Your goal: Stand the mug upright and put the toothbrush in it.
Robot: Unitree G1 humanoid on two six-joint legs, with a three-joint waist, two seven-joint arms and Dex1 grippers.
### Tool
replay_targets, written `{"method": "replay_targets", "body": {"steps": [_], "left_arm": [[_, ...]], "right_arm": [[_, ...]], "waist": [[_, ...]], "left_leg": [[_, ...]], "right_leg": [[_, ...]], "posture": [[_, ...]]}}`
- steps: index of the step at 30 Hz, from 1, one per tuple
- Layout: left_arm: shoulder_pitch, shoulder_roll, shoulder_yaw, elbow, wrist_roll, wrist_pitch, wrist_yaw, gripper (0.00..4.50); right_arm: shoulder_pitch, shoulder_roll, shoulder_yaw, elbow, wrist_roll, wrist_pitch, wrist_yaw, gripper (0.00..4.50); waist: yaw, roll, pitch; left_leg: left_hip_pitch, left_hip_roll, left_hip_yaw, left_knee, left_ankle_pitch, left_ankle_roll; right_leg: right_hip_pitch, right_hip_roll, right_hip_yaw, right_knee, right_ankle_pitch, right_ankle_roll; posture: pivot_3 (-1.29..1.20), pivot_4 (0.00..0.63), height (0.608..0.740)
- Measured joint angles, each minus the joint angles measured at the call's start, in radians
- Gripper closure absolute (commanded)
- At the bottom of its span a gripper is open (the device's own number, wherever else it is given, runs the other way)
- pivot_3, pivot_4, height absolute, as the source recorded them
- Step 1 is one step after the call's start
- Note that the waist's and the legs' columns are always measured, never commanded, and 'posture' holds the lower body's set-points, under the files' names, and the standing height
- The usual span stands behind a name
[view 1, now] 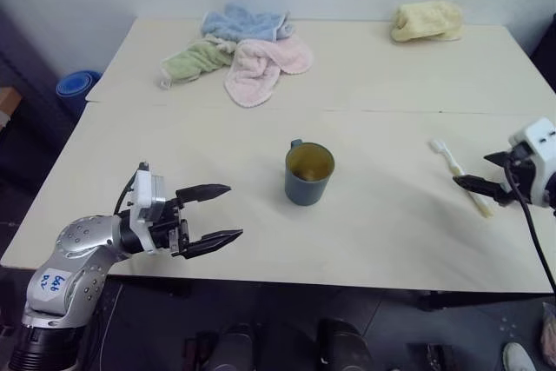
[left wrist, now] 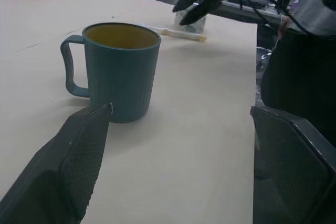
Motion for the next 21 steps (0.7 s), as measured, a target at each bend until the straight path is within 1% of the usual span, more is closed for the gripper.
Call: {"method": "replay_targets", "body": {"steps": [2,3,5,8,14,19,20,21], "left_arm": [[-0.003,-0.002,-0.006,-0.001,0.007,-0.001,0.004,0.02],[-0.003,-0.003,-0.008,-0.005,0.012,0.0,0.008,0.02],[0.001,-0.004,-0.009,-0.013,0.013,0.0,0.012,0.02],[0.017,-0.003,-0.006,-0.024,0.013,0.004,0.013,0.0],[0.046,-0.003,0.006,-0.044,0.012,0.005,0.014,0.0],[0.049,-0.004,0.006,-0.047,-0.001,0.015,0.015,0.0],[0.049,-0.004,0.006,-0.047,-0.002,0.015,0.015,0.0],[0.049,-0.006,0.006,-0.048,-0.003,0.015,0.015,0.0]], "right_arm": [[-0.077,0.019,0.067,0.083,-0.056,0.003,0.01,0.0],[-0.177,0.049,0.132,0.209,-0.12,-0.009,0.012,0.0],[-0.287,0.082,0.185,0.383,-0.184,-0.022,0.029,0.0],[-0.392,0.104,0.227,0.556,-0.245,-0.048,0.084,0.59],[-0.478,0.12,0.245,0.722,-0.317,-0.118,0.159,2.48],[-0.482,0.12,0.23,0.756,-0.333,-0.161,0.217,4.17],[-0.477,0.12,0.219,0.756,-0.329,-0.166,0.236,4.43],[-0.467,0.12,0.203,0.754,-0.32,-0.17,0.256,4.45]], "waist": [[-0.001,0.0,0.0],[-0.004,0.0,0.0],[-0.005,0.0,0.0],[-0.006,0.0,0.0],[-0.005,0.0,0.0],[-0.007,0.0,0.0],[-0.007,0.0,0.0],[-0.007,0.0,0.0]], "left_leg": [[-0.001,0.0,-0.001,0.0,0.0,0.0],[-0.002,-0.001,0.0,0.0,0.0,0.0],[-0.003,0.0,0.0,0.0,0.0,0.0],[-0.002,0.0,0.0,0.0,0.0,0.0],[-0.002,0.0,0.0,0.001,0.0,0.0],[-0.001,0.0,0.0,0.001,0.0,0.0],[-0.001,0.0,0.0,0.001,0.0,0.0],[-0.001,0.0,0.0,0.001,0.0,0.0]], "right_leg": [[0.0,0.0,-0.001,-0.001,0.0,0.0],[0.0,-0.001,-0.002,-0.002,0.0,0.0],[0.0,-0.001,-0.003,-0.003,0.0,0.0],[0.0,-0.001,-0.004,-0.003,0.0,0.0],[0.001,-0.001,-0.004,-0.003,0.0,0.001],[0.001,-0.001,-0.004,-0.002,0.0,0.001],[0.001,0.0,-0.004,-0.002,0.0,0.001],[0.001,0.0,-0.004,-0.002,0.0,0.001]], "posture": [[0.0,0.15,0.74],[0.0,0.15,0.74],[0.0,0.15,0.74],[0.0,0.15,0.74],[0.0,0.15,0.74],[0.0,0.15,0.74],[0.0,0.15,0.74],[0.0,0.15,0.74]]}}
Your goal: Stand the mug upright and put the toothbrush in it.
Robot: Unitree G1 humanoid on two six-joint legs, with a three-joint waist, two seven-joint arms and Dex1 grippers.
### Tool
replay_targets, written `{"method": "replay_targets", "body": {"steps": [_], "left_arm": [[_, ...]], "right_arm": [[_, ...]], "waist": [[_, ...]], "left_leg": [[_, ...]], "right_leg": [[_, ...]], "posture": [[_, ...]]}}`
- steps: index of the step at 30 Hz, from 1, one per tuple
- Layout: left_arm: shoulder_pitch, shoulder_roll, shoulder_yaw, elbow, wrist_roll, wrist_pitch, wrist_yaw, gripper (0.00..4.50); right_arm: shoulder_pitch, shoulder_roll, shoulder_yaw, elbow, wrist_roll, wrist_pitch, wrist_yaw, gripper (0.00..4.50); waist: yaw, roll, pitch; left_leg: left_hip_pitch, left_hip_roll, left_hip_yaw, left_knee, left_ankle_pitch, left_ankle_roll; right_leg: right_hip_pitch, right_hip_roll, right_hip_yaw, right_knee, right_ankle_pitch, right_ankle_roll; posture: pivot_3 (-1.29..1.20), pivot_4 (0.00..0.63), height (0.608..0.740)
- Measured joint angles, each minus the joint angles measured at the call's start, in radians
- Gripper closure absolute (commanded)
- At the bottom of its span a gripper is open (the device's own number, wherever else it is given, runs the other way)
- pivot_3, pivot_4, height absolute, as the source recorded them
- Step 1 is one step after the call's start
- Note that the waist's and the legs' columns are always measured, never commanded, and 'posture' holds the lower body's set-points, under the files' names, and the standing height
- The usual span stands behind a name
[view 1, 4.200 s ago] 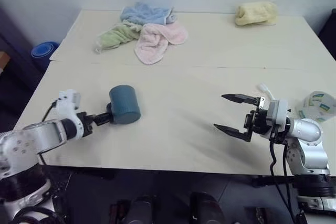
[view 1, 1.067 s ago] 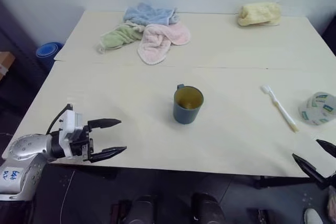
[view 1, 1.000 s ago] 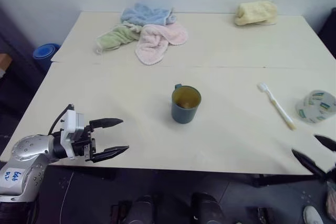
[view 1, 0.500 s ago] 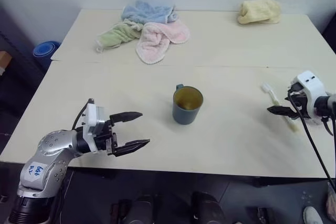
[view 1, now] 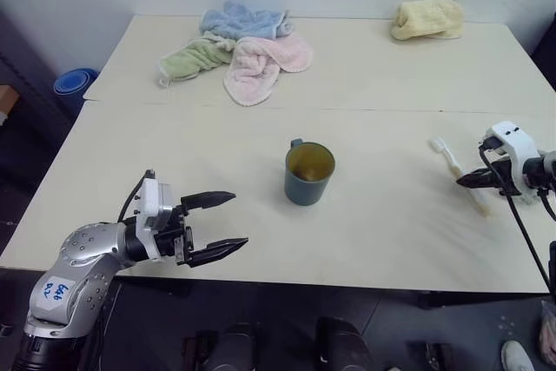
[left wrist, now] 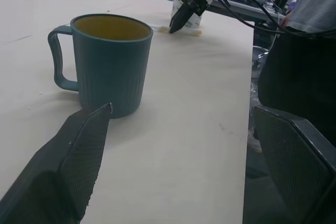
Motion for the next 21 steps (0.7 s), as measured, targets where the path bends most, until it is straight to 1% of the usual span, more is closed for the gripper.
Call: {"method": "replay_targets", "body": {"steps": [2,3,4,5,6,8,9,11,12,13,14,17,18,19,21], "left_arm": [[-0.001,-0.01,0.002,-0.001,-0.009,0.002,0.006,0.0],[-0.003,-0.025,0.012,-0.001,-0.024,0.009,0.017,0.0],[-0.003,-0.027,0.014,-0.001,-0.026,0.009,0.018,0.0],[-0.006,-0.033,0.022,-0.001,-0.036,0.014,0.027,0.0],[-0.013,-0.039,0.034,-0.002,-0.057,0.026,0.04,0.0],[-0.018,-0.039,0.039,-0.002,-0.066,0.037,0.044,0.0],[-0.016,-0.038,0.044,-0.002,-0.07,0.042,0.045,0.0],[-0.016,-0.038,0.046,-0.001,-0.072,0.046,0.046,0.0],[-0.017,-0.039,0.051,0.0,-0.07,0.044,0.048,0.0],[-0.024,-0.041,0.05,0.001,-0.068,0.042,0.051,0.0],[-0.026,-0.041,0.055,0.003,-0.066,0.036,0.053,0.0],[-0.034,-0.041,0.057,0.014,-0.055,0.031,0.055,0.0],[-0.036,-0.041,0.057,0.015,-0.051,0.03,0.055,0.0],[-0.041,-0.043,0.056,0.02,-0.045,0.028,0.055,0.0],[-0.059,-0.054,0.051,0.029,-0.042,0.027,0.06,0.0]], "right_arm": [[0.045,-0.001,-0.054,-0.036,0.047,-0.013,0.061,4.45],[0.095,-0.001,-0.105,-0.1,0.101,-0.02,0.114,4.45],[0.1,0.0,-0.111,-0.11,0.109,-0.02,0.121,4.45],[0.123,0.006,-0.136,-0.156,0.15,-0.016,0.157,4.45],[0.194,0.017,-0.23,-0.287,0.25,0.021,0.198,4.45],[0.247,0.047,-0.33,-0.432,0.367,0.078,0.206,4.45],[0.288,0.097,-0.421,-0.556,0.467,0.12,0.185,4.45],[0.328,0.197,-0.517,-0.757,0.615,0.198,0.119,4.45],[0.341,0.313,-0.564,-0.947,0.745,0.256,0.022,4.45],[0.341,0.359,-0.559,-1.023,0.798,0.277,-0.015,4.45],[0.341,0.427,-0.565,-1.11,0.851,0.292,-0.091,4.45],[0.34,0.6,-0.539,-1.261,0.926,0.272,-0.233,4.45],[0.341,0.629,-0.526,-1.277,0.933,0.261,-0.258,4.45],[0.355,0.663,-0.475,-1.297,0.9,0.199,-0.266,4.45],[0.406,0.705,-0.386,-1.292,0.819,0.091,-0.237,4.45]], "waist": [[0.001,0.0,0.0],[0.001,0.0,0.0],[0.001,0.0,0.0],[0.001,0.0,0.0],[0.002,0.0,0.0],[0.002,0.001,0.0],[0.0,0.0,0.0],[-0.002,0.0,0.0],[-0.004,0.0,0.0],[-0.002,0.0,0.0],[0.0,0.0,0.0],[0.007,0.0,0.0],[0.009,0.0,0.0],[0.012,0.0,0.0],[0.012,-0.002,-0.001]], "left_leg": [[0.0,0.0,0.0,0.0,0.0,0.0],[0.0,0.0,0.0,0.0,0.0,0.0],[0.0,0.0,0.0,0.0,0.0,0.0],[0.0,0.0,0.0,0.0,0.0,0.0],[0.0,0.001,-0.001,0.001,0.0,0.0],[0.0,0.0,-0.001,0.001,0.0,0.0],[0.001,0.001,-0.002,0.001,0.0,-0.001],[0.001,0.002,-0.002,0.001,0.0,-0.002],[0.002,0.002,-0.003,0.001,0.0,-0.003],[0.002,0.002,-0.003,0.001,0.0,-0.003],[0.002,0.002,-0.004,0.001,0.0,-0.004],[0.001,0.0,-0.006,0.002,0.0,-0.004],[0.001,-0.001,-0.007,0.002,0.0,-0.004],[0.0,-0.002,-0.008,0.002,0.0,-0.004],[0.0,-0.002,-0.008,0.002,0.0,-0.004]], "right_leg": [[0.0,0.0,0.0,0.0,0.0,0.0],[0.0,0.0,0.0,0.0,0.0,0.0],[0.0,0.0,0.0,0.0,0.0,0.0],[0.0,0.0,0.0,0.001,0.0,0.0],[0.0,0.0,-0.001,0.002,0.0,0.0],[0.0,0.0,0.0,0.002,0.0,0.0],[0.0,0.001,-0.001,0.003,0.0,0.0],[0.0,0.001,0.0,0.004,0.0,0.0],[0.0,0.001,0.0,0.006,0.0,0.0],[0.0,0.001,0.0,0.007,0.0,0.0],[0.0,0.001,0.0,0.007,0.0,0.0],[0.0,0.0,-0.001,0.008,0.0,0.0],[0.0,0.0,-0.001,0.008,0.0,0.0],[0.0,0.0,0.0,0.008,0.0,0.0],[0.0,0.0,-0.001,0.008,0.0,0.0]], "posture": [[0.0,0.15,0.74],[0.0,0.15,0.74],[0.0,0.15,0.74],[0.0,0.15,0.74],[0.0,0.15,0.74],[0.0,0.15,0.74],[0.0,0.15,0.74],[0.0,0.15,0.74],[0.0,0.15,0.74],[0.0,0.15,0.74],[0.0,0.15,0.74],[0.0,0.15,0.74],[0.0,0.15,0.74],[0.0,0.15,0.74],[0.0,0.15,0.74]]}}
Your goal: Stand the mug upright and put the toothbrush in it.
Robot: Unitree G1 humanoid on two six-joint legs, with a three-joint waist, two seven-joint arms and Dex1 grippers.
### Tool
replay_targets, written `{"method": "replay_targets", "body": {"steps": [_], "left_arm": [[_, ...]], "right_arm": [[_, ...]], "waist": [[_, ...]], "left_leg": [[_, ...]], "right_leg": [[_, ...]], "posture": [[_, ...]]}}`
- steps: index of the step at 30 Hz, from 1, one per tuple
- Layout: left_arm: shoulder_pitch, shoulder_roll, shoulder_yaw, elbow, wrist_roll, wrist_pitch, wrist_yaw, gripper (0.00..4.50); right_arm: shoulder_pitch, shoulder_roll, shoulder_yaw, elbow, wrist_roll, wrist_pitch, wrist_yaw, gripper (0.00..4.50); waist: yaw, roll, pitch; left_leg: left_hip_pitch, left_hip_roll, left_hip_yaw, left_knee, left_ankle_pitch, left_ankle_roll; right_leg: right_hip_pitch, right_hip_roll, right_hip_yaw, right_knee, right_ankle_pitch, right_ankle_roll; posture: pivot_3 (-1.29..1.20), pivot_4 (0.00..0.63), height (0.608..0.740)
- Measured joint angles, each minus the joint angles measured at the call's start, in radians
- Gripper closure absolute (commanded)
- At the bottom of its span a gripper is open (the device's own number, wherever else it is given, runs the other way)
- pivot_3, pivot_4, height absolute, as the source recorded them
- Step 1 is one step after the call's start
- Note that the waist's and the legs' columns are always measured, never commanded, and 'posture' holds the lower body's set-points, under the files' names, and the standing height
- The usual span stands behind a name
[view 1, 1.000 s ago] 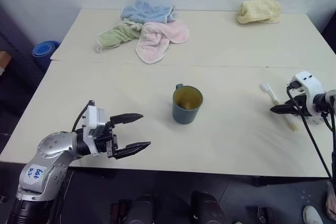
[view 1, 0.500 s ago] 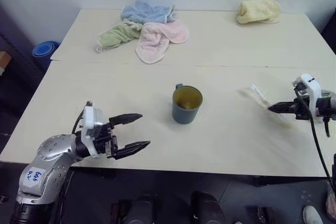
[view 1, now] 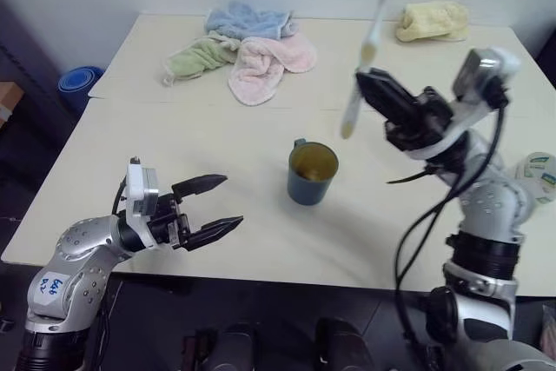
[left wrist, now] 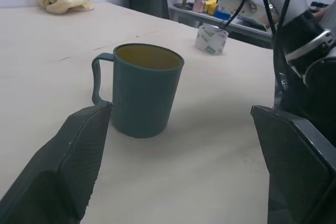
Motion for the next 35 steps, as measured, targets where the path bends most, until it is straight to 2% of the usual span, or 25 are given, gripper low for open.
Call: {"method": "replay_targets", "body": {"steps": [3,10,12,15,16,18,19,21,24,25,27,29,35], "left_arm": [[-0.015,-0.015,-0.018,0.006,0.006,0.0,0.008,0.0],[-0.015,-0.017,-0.022,0.007,0.026,-0.006,0.016,0.0],[-0.015,-0.017,-0.022,0.007,0.03,-0.009,0.016,0.0],[-0.015,-0.017,-0.022,0.007,0.034,-0.01,0.016,0.0],[-0.015,-0.017,-0.022,0.008,0.035,-0.011,0.015,0.0],[-0.014,-0.012,-0.019,0.011,0.04,-0.017,0.015,0.0],[-0.012,-0.009,-0.017,0.013,0.043,-0.02,0.014,0.0],[0.0,0.008,-0.011,0.018,0.067,-0.043,0.006,0.0],[0.058,0.059,0.032,0.055,0.141,-0.105,-0.007,0.0],[0.085,0.068,0.055,0.096,0.189,-0.159,-0.017,0.0],[0.16,0.095,0.074,0.16,0.282,-0.265,-0.021,0.0],[0.228,0.108,0.113,0.222,0.337,-0.334,-0.027,0.0],[0.303,0.103,0.166,0.241,0.356,-0.389,-0.018,0.0]], "right_arm": [[0.053,0.035,0.078,0.091,-0.086,-0.132,0.049,4.45],[0.075,0.037,0.098,0.323,-0.222,-0.401,0.121,4.45],[0.074,0.039,0.099,0.368,-0.242,-0.463,0.13,3.73],[0.069,0.038,0.097,0.389,-0.248,-0.522,0.141,3.07],[0.066,0.034,0.097,0.387,-0.247,-0.531,0.144,2.62],[0.066,0.006,0.095,0.367,-0.245,-0.531,0.152,2.2],[0.067,-0.005,0.094,0.36,-0.244,-0.53,0.155,1.83],[0.08,-0.058,0.092,0.331,-0.238,-0.525,0.174,1.38],[0.136,-0.198,0.028,0.296,-0.232,-0.515,0.221,0.45],[0.183,-0.276,-0.004,0.295,-0.234,-0.521,0.266,0.21],[0.3,-0.403,-0.02,0.323,-0.267,-0.587,0.382,0.08],[0.386,-0.468,-0.059,0.391,-0.291,-0.645,0.444,0.08],[0.431,-0.491,-0.088,0.49,-0.318,-0.755,0.479,0.08]], "waist": [[-0.011,0.0,0.0],[-0.035,0.0,0.0],[-0.038,0.0,0.0],[-0.039,0.0,0.0],[-0.039,0.0,0.0],[-0.037,0.0,0.0],[-0.036,0.0,0.0],[-0.033,0.001,0.0],[-0.027,0.001,0.0],[-0.024,0.001,0.0],[-0.017,0.0,0.001],[-0.014,0.0,0.001],[-0.012,-0.001,0.001]], "left_leg": [[0.0,0.0,0.001,0.0,0.0,0.0],[0.002,0.001,0.001,-0.001,0.0,0.0],[0.002,0.001,0.001,-0.001,0.0,0.0],[0.002,0.001,0.001,-0.001,0.0,0.0],[0.002,0.001,0.001,-0.001,0.0,0.0],[0.002,0.001,0.001,-0.001,0.0,0.0],[0.002,0.001,0.001,-0.001,0.0,0.0],[0.001,0.001,0.0,-0.001,0.0,0.0],[0.001,0.001,0.001,-0.002,0.0,0.001],[0.001,0.001,0.002,-0.003,0.0,0.001],[0.002,0.001,0.004,-0.004,0.0,0.001],[0.002,0.002,0.008,-0.004,-0.001,0.002],[0.004,0.003,0.01,-0.003,0.0,0.002]], "right_leg": [[0.0,0.0,0.0,0.0,0.0,0.0],[0.0,0.001,0.0,0.001,0.0,0.0],[0.0,0.001,0.0,0.001,0.0,0.0],[0.0,0.001,0.0,0.001,0.0,0.0],[0.0,0.001,0.0,0.001,0.0,0.0],[0.0,0.001,0.0,0.001,0.0,0.0],[0.0,0.001,0.0,0.001,0.0,0.0],[0.0,0.0,0.0,0.0,0.0,0.0],[0.0,0.0,0.0,-0.002,0.0,0.0],[0.0,0.0,0.0,-0.003,0.0,0.0],[0.001,0.001,0.0,-0.005,0.0,0.0],[0.001,0.0,0.001,-0.006,0.0,0.0],[0.002,0.0,0.002,-0.005,0.0,0.0]], "posture": [[0.0,0.15,0.74],[0.0,0.15,0.74],[0.0,0.15,0.74],[0.0,0.15,0.74],[0.0,0.15,0.74],[0.0,0.15,0.74],[0.0,0.15,0.74],[0.0,0.15,0.74],[0.0,0.15,0.74],[0.0,0.15,0.74],[0.0,0.15,0.74],[0.0,0.15,0.74],[0.0,0.15,0.74]]}}
